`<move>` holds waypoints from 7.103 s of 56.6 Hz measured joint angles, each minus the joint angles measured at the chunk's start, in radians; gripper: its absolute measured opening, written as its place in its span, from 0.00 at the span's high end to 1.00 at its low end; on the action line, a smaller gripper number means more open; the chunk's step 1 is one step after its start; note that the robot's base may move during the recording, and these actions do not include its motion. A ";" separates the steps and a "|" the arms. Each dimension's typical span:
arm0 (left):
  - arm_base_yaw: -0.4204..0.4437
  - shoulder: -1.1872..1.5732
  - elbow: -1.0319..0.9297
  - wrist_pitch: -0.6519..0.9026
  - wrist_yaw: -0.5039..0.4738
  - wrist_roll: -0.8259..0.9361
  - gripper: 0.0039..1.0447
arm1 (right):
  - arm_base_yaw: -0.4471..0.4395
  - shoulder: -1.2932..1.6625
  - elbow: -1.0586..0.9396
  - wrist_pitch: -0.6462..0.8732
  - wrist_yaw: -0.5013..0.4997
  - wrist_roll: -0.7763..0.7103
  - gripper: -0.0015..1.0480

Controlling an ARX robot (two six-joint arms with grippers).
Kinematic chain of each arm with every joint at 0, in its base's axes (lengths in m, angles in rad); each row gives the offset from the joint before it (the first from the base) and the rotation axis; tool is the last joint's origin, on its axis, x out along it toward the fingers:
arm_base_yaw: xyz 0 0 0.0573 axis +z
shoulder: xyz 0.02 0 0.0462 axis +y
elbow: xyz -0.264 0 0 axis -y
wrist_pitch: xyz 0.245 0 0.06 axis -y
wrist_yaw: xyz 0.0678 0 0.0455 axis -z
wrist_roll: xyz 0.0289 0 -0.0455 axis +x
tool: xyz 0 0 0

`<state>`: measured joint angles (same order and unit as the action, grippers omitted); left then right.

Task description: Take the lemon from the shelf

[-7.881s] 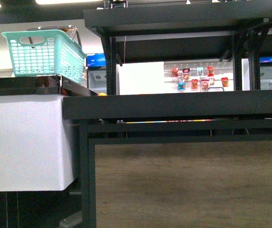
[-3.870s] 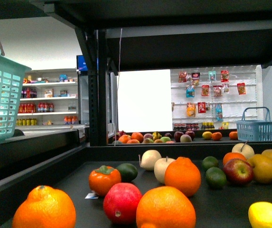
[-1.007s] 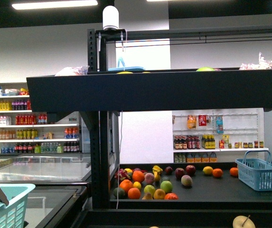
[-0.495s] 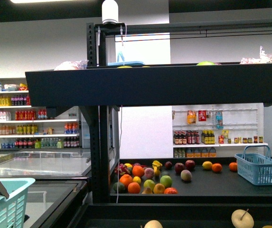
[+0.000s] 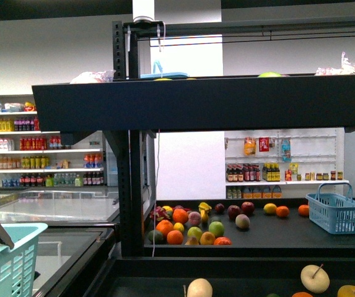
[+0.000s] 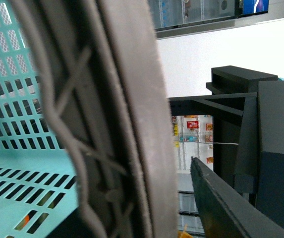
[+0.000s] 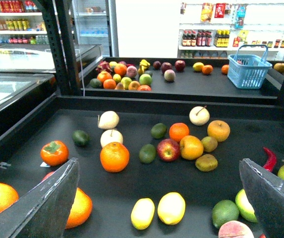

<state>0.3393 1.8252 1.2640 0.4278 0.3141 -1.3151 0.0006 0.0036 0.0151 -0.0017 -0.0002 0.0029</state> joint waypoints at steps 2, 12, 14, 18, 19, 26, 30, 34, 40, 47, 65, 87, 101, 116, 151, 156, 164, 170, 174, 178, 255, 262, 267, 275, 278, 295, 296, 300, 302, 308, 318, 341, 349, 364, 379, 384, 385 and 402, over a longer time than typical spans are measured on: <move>-0.002 -0.013 -0.008 -0.012 0.000 0.013 0.77 | 0.000 0.000 0.000 0.000 0.000 0.000 0.07; -0.044 -0.100 -0.035 -0.082 0.033 0.103 0.87 | 0.000 0.000 0.000 0.000 0.000 0.000 0.07; -0.054 -0.120 -0.042 -0.095 0.037 0.118 0.88 | 0.000 0.000 0.000 0.000 0.000 0.000 0.07; -0.087 -0.172 -0.064 -0.129 0.067 0.172 0.91 | 0.000 0.000 0.000 0.000 0.000 0.000 0.07; -0.102 -0.192 -0.072 -0.137 0.080 0.196 0.92 | 0.000 0.000 0.000 0.000 0.000 0.000 0.07; -0.199 -0.278 -0.113 -0.193 0.132 0.316 0.93 | 0.000 0.000 0.000 0.000 0.000 0.000 0.07; -0.235 -0.294 -0.117 -0.208 0.140 0.362 0.93 | 0.000 0.000 0.000 0.000 0.000 0.000 0.07; -0.278 -0.298 -0.117 -0.218 0.148 0.399 0.93 | 0.000 0.000 0.000 0.000 0.000 0.000 0.07; -0.352 -0.288 -0.118 -0.219 0.165 0.432 0.93 | 0.000 0.000 0.000 0.000 0.000 0.000 0.07; -0.440 -0.246 -0.116 -0.216 0.159 0.460 0.93 | 0.000 0.000 0.000 0.000 0.000 0.000 0.07; -0.632 -0.031 0.005 -0.177 0.148 0.468 0.93 | 0.000 0.000 0.000 0.000 0.000 0.000 0.07; -0.782 0.135 0.223 -0.162 0.158 0.478 0.93 | 0.000 0.000 0.000 0.000 0.000 0.000 0.07; -0.838 0.203 0.284 -0.136 0.131 0.448 0.93 | 0.000 0.000 0.000 0.000 0.000 0.000 0.07; -0.871 0.234 0.292 -0.113 0.128 0.419 0.93 | 0.045 0.117 0.077 -0.194 0.189 0.124 0.07; -0.874 0.238 0.294 -0.113 0.119 0.414 0.93 | -0.238 1.677 0.474 0.286 -0.138 0.262 0.07; -0.874 0.238 0.294 -0.113 0.117 0.414 0.94 | -0.216 1.816 0.548 0.290 -0.105 0.268 0.07; -0.874 0.238 0.294 -0.113 0.117 0.413 0.94 | -0.167 1.964 0.647 0.315 -0.040 0.261 0.07; -0.874 0.238 0.294 -0.113 0.117 0.414 0.94 | -0.146 2.046 0.712 0.345 0.006 0.233 0.07; -0.874 0.238 0.294 -0.113 0.117 0.413 0.94 | -0.142 2.099 0.756 0.354 0.029 0.218 0.07; -0.874 0.238 0.294 -0.113 0.117 0.413 0.94 | -0.141 2.149 0.803 0.346 0.054 0.217 0.07; -0.874 0.238 0.295 -0.113 0.116 0.413 0.94 | -0.055 2.620 1.375 0.206 0.157 0.355 0.07; -0.874 0.238 0.295 -0.113 0.117 0.413 0.94 | -0.056 2.620 1.374 0.214 0.157 0.349 0.19; -0.874 0.238 0.295 -0.113 0.116 0.413 0.94 | -0.058 2.620 1.372 0.224 0.154 0.348 0.30; -0.874 0.238 0.295 -0.113 0.116 0.413 0.94 | -0.064 2.619 1.361 0.236 0.140 0.344 0.38; -0.874 0.238 0.295 -0.113 0.116 0.413 0.94 | -0.070 2.615 1.351 0.245 0.130 0.344 0.38; -0.874 0.238 0.295 -0.113 0.117 0.413 0.94 | -0.132 2.484 1.189 0.354 0.122 0.286 0.39; -0.874 0.238 0.295 -0.113 0.117 0.413 0.94 | -0.134 2.473 1.181 0.361 0.124 0.281 0.39; -0.874 0.238 0.295 -0.113 0.116 0.413 0.94 | -0.146 2.399 1.125 0.396 0.110 0.265 0.39; -0.874 0.238 0.295 -0.113 0.117 0.413 0.94 | -0.150 2.371 1.107 0.403 0.098 0.262 0.39; -0.874 0.238 0.295 -0.113 0.117 0.413 0.94 | -0.158 2.235 1.033 0.417 0.042 0.262 0.39; -0.874 0.238 0.295 -0.113 0.116 0.413 0.94 | -0.153 2.029 0.977 0.391 -0.071 0.312 0.39; -0.874 0.238 0.295 -0.113 0.116 0.412 0.94 | -0.019 1.809 1.022 0.295 -0.187 0.522 0.39; -0.874 0.238 0.295 -0.113 0.117 0.413 0.94 | 0.045 1.812 1.026 0.287 -0.187 0.569 0.39; -0.874 0.238 0.295 -0.113 0.116 0.413 0.94 | 0.154 1.853 1.042 0.287 -0.178 0.639 0.40; -0.874 0.238 0.295 -0.113 0.116 0.412 0.94 | 0.159 1.869 1.040 0.316 -0.172 0.638 0.12; -0.874 0.238 0.295 -0.113 0.117 0.412 0.94 | 0.137 1.859 1.036 0.328 -0.172 0.640 0.07; -0.874 0.238 0.295 -0.113 0.120 0.411 0.94 | 0.133 1.857 1.035 0.329 -0.173 0.640 0.07; -0.874 0.240 0.295 -0.113 0.113 0.409 0.94 | -0.141 1.677 0.875 0.447 -0.269 0.503 0.07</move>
<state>-0.5346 2.0647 1.5593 0.3153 0.4274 -0.9058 -0.1402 1.6806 0.8902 0.4450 -0.2695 0.5056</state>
